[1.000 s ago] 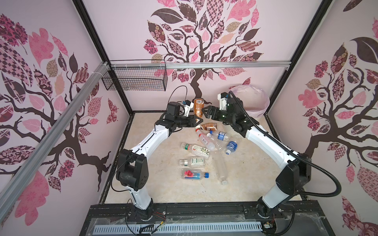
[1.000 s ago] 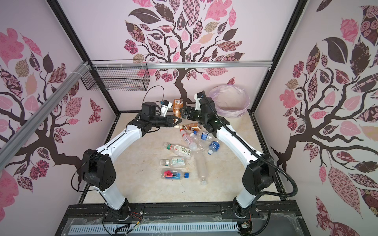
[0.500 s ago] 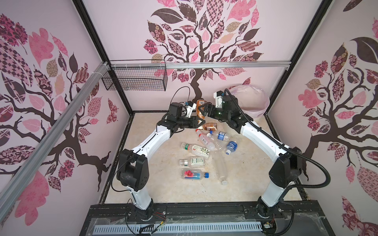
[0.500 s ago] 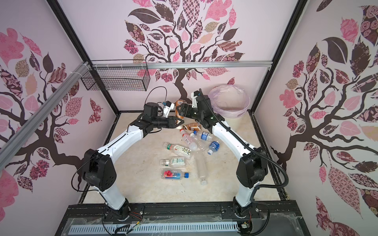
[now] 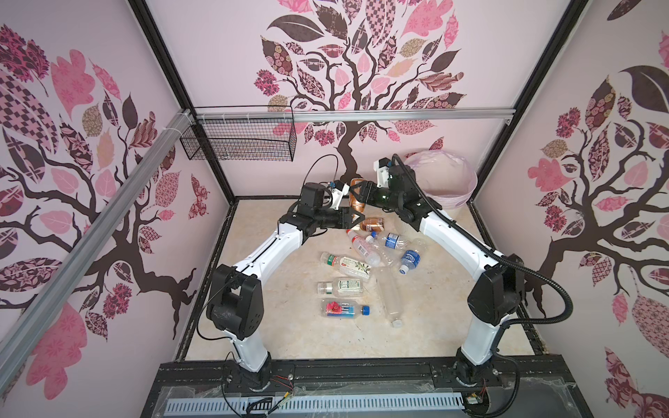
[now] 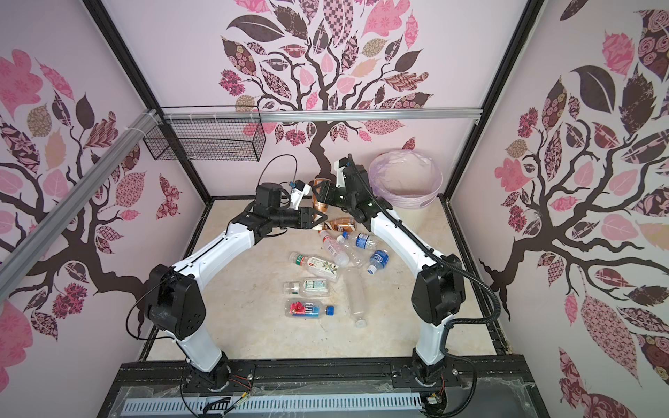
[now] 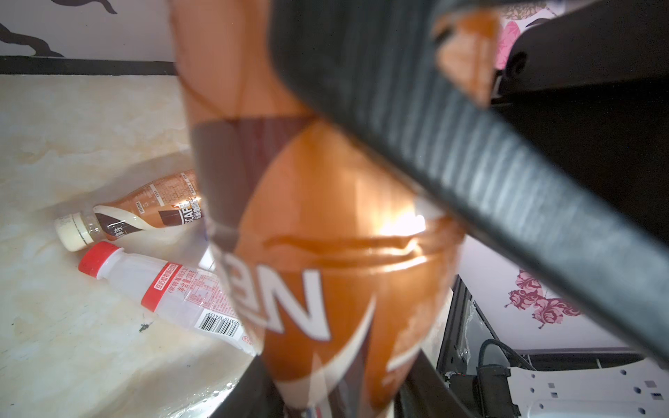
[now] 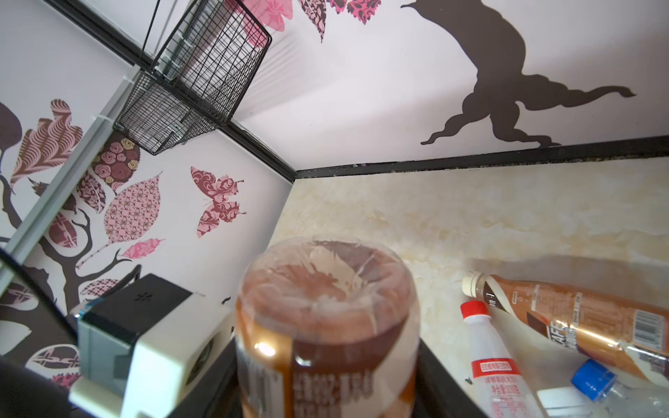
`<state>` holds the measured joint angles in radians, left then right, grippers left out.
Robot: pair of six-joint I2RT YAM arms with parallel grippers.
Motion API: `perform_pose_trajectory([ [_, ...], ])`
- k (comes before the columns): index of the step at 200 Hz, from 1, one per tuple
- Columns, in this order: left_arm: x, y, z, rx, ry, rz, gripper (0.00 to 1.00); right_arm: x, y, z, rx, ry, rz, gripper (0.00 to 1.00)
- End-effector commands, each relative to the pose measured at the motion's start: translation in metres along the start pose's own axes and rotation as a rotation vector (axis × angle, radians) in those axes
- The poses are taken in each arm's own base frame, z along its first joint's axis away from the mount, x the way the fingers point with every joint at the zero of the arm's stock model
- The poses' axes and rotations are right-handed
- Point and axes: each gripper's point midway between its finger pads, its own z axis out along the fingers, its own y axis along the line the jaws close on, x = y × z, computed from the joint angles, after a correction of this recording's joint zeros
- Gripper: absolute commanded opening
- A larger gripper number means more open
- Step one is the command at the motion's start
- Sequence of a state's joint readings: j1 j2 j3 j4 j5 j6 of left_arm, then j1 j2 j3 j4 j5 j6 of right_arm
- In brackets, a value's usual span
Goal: Throw the plastic bottles in the bin
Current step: 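Carry the coffee bottle to the bin with the right gripper while the left gripper releases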
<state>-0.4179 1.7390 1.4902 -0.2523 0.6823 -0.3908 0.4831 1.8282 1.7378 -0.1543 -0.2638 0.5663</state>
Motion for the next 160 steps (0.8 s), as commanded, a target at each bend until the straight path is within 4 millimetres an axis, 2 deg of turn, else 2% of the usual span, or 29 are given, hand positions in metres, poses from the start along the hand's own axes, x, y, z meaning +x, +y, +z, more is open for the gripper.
perform_pose_trajectory([
  [1, -0.006, -0.014, -0.012, 0.015, -0.036, 0.043, 0.49, -0.010, -0.001, 0.000, 0.016, -0.025, -0.015, 0.52],
  [53, -0.010, -0.015, -0.017, -0.001, -0.054, 0.054, 0.58, -0.021, 0.000, -0.009, 0.026, -0.049, -0.025, 0.46],
  [85, -0.013, -0.018, -0.027, -0.038, -0.079, 0.093, 0.68, -0.052, -0.008, -0.027, 0.043, -0.100, -0.025, 0.45],
  [109, -0.020, -0.025, -0.033, -0.051, -0.103, 0.122, 0.80, -0.087, -0.011, -0.054, 0.063, -0.168, -0.039, 0.44],
  [132, -0.027, -0.038, -0.039, -0.081, -0.122, 0.181, 0.97, -0.124, -0.007, -0.087, 0.103, -0.241, -0.090, 0.44],
  [160, -0.037, -0.063, -0.040, -0.098, -0.153, 0.259, 0.98, -0.169, 0.003, -0.141, 0.210, -0.361, -0.197, 0.45],
])
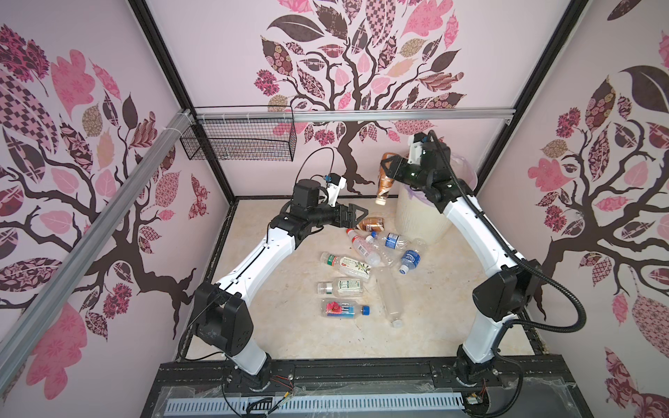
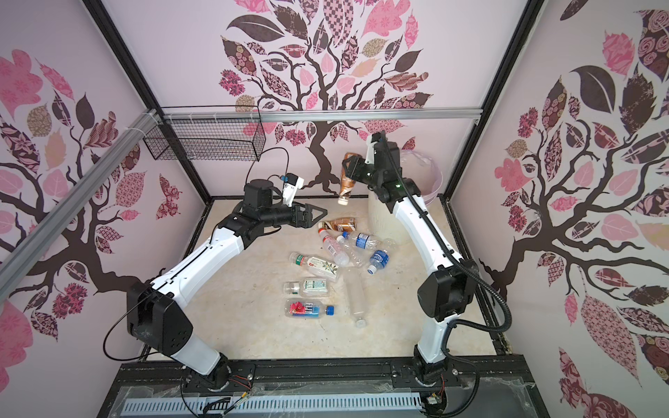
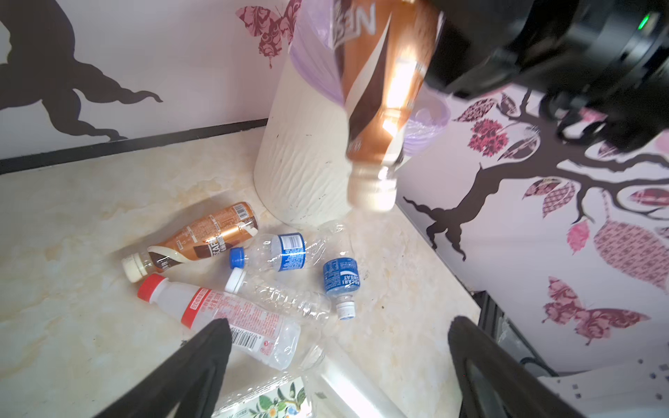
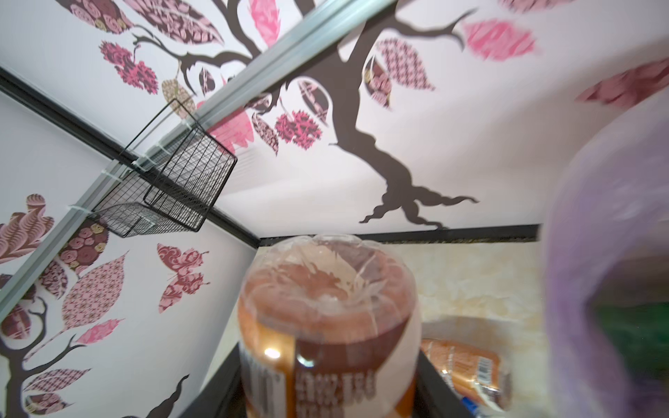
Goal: Throw the plastic bottles in the bin
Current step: 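Carry the coffee bottle to the bin with the right gripper while the left gripper releases, then open the right gripper over the bin to drop the coffee bottle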
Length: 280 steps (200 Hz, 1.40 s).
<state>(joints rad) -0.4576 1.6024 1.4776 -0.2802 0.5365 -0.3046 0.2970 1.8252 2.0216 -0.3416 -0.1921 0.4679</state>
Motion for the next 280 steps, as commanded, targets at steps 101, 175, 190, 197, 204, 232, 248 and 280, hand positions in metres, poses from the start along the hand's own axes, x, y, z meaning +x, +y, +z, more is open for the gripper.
perform_pose_trajectory([
  [101, -0.052, -0.100, -0.011, 0.019, -0.106, 0.290, 0.98, -0.199, 0.025, -0.225, 0.501, -0.675, -0.402, 0.43],
  [175, -0.036, -0.089, -0.007, -0.002, -0.076, 0.285, 0.98, -0.149, -0.104, -0.091, 0.668, -0.320, -0.345, 0.91],
  [190, -0.034, -0.087, -0.006, -0.009, -0.074, 0.284, 0.98, -0.157, -0.095, -0.101, 0.646, -0.364, -0.332, 0.99],
  [197, -0.034, -0.087, -0.006, -0.007, -0.075, 0.280, 0.98, -0.160, -0.091, -0.106, 0.636, -0.381, -0.326, 0.99],
  [204, -0.034, -0.087, -0.005, -0.003, -0.074, 0.280, 0.98, -0.162, -0.087, -0.111, 0.627, -0.395, -0.320, 1.00],
  [232, -0.034, -0.086, -0.003, -0.002, -0.071, 0.272, 0.98, -0.163, -0.082, -0.117, 0.611, -0.396, -0.312, 0.99],
  [248, -0.032, -0.086, -0.003, -0.002, -0.069, 0.268, 0.98, -0.163, -0.079, -0.119, 0.603, -0.396, -0.308, 0.99],
  [280, -0.029, -0.084, -0.003, -0.004, -0.064, 0.262, 0.98, -0.162, -0.076, -0.123, 0.589, -0.392, -0.304, 1.00],
])
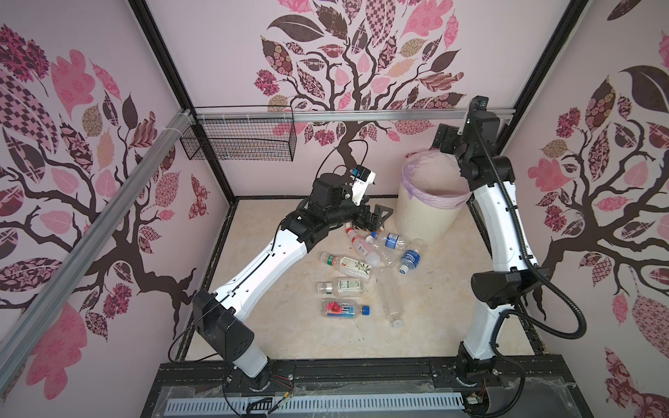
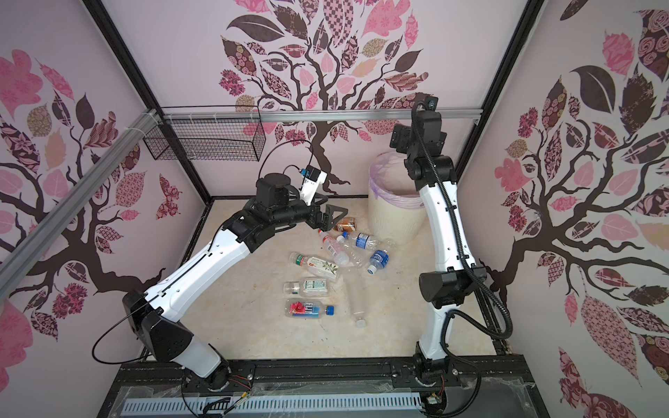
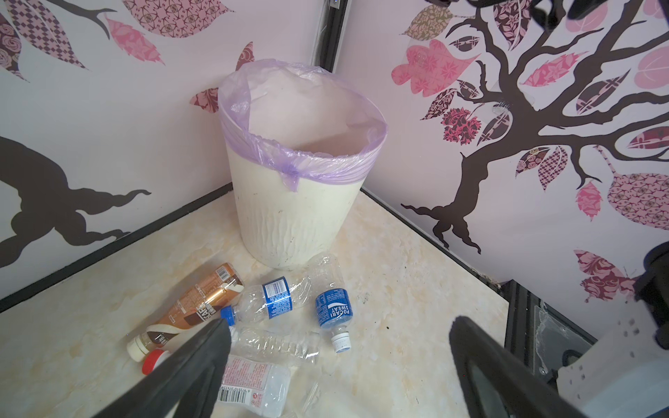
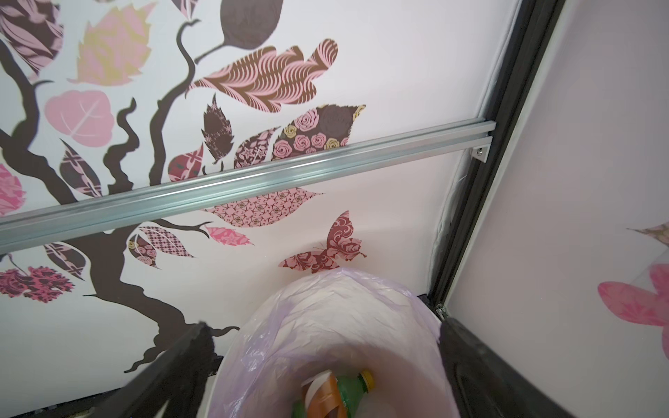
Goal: Throw the plastic bottles in the bin
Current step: 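Open the right gripper over the bin to drop the coffee bottle, then move the right gripper back while the left gripper lowers toward the green-label bottle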
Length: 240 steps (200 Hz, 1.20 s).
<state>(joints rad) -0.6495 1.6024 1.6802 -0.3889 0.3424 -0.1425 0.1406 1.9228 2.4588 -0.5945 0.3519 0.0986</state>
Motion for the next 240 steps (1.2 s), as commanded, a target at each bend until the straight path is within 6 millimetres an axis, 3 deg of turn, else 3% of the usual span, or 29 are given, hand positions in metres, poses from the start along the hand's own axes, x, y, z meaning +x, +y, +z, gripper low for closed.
perform_pose_trajectory([
  [1, 0.003, 0.001, -0.005, -0.004, -0.007, -0.001, 0.98, -0.034, -0.003, -0.028, -0.026, -0.073, 0.043, 1.00],
  [66, 0.004, 0.004, -0.004, -0.021, -0.009, -0.024, 0.98, -0.030, 0.003, -0.038, -0.075, -0.038, 0.069, 1.00],
  [94, 0.010, 0.031, -0.003, -0.105, 0.006, -0.148, 0.98, -0.015, 0.021, -0.044, -0.135, -0.005, 0.070, 0.99],
  [122, 0.025, 0.062, -0.015, -0.167, 0.011, -0.302, 0.98, 0.008, 0.050, -0.059, -0.189, 0.015, 0.030, 1.00],
  [152, 0.060, 0.094, -0.031, -0.290, 0.081, -0.431, 0.98, 0.059, 0.081, -0.072, -0.263, 0.090, -0.004, 0.99],
  [191, 0.121, 0.133, -0.055, -0.480, 0.202, -0.651, 0.98, 0.133, 0.121, -0.098, -0.349, 0.190, -0.087, 1.00],
  [240, 0.185, 0.153, -0.065, -0.490, 0.246, -0.957, 0.98, 0.215, 0.148, -0.132, -0.446, 0.307, -0.126, 0.99],
])
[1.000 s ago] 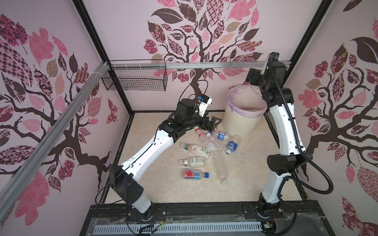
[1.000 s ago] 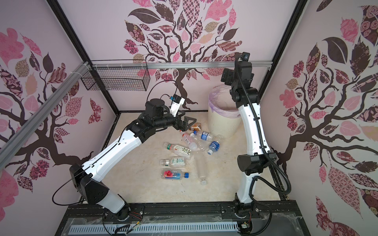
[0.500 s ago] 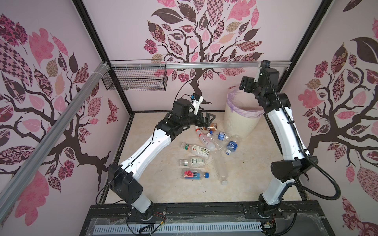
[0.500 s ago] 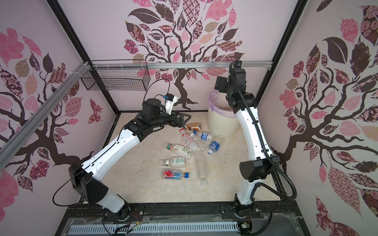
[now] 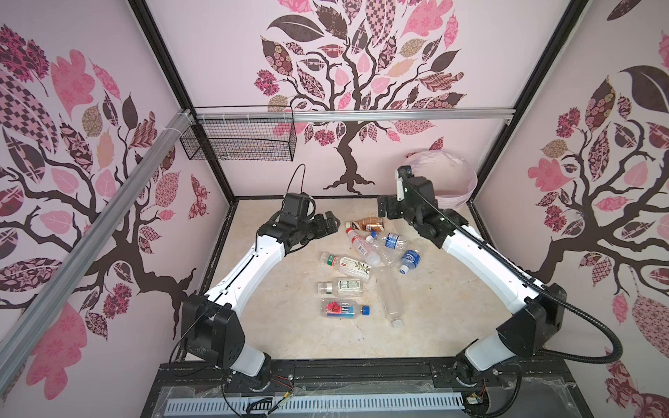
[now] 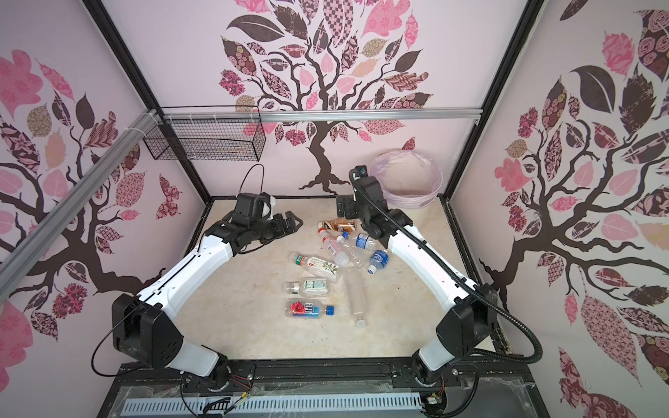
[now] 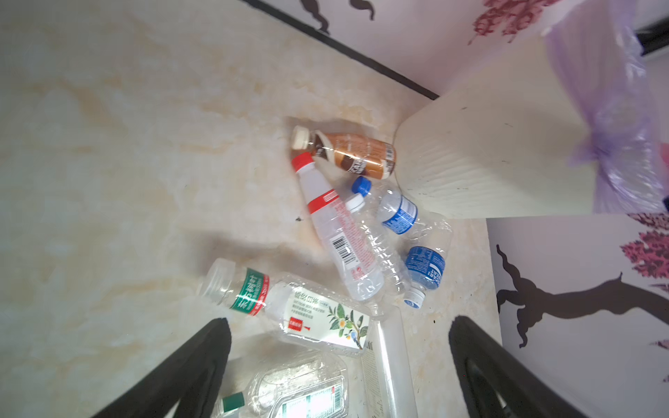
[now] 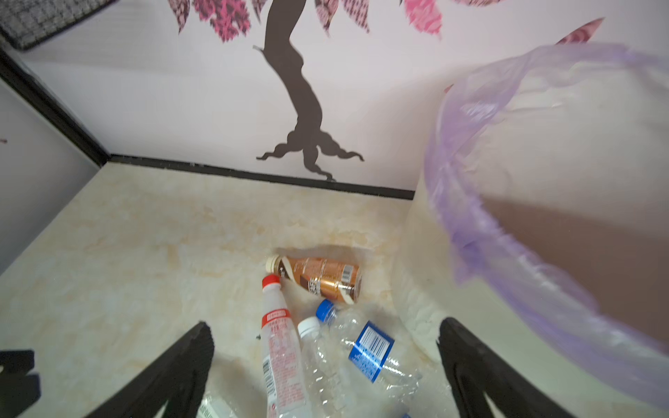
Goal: Throw the plastic bottles in the bin
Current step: 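Move the right gripper back while the left gripper lowers toward the green-label bottle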
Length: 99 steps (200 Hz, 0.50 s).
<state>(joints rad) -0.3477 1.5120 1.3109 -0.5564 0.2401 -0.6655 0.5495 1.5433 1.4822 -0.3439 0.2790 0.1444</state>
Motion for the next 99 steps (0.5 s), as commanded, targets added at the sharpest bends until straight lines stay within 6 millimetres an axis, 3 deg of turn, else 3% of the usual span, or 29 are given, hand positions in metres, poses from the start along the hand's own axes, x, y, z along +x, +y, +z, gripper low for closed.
perform_pose_trajectory([
  [1, 0.024, 0.018, 0.009, -0.006, 0.075, -0.160, 0.98, -0.006, 0.013, -0.021, -0.046, -0.067, 0.039, 0.99],
  [53, 0.063, 0.057, 0.038, -0.130, 0.184, -0.397, 0.98, 0.058, 0.034, -0.014, -0.095, 0.039, 0.019, 0.99],
  [99, 0.075, 0.065, 0.064, -0.118, 0.215, -0.551, 0.95, 0.099, 0.043, -0.013, -0.117, 0.102, 0.007, 1.00],
])
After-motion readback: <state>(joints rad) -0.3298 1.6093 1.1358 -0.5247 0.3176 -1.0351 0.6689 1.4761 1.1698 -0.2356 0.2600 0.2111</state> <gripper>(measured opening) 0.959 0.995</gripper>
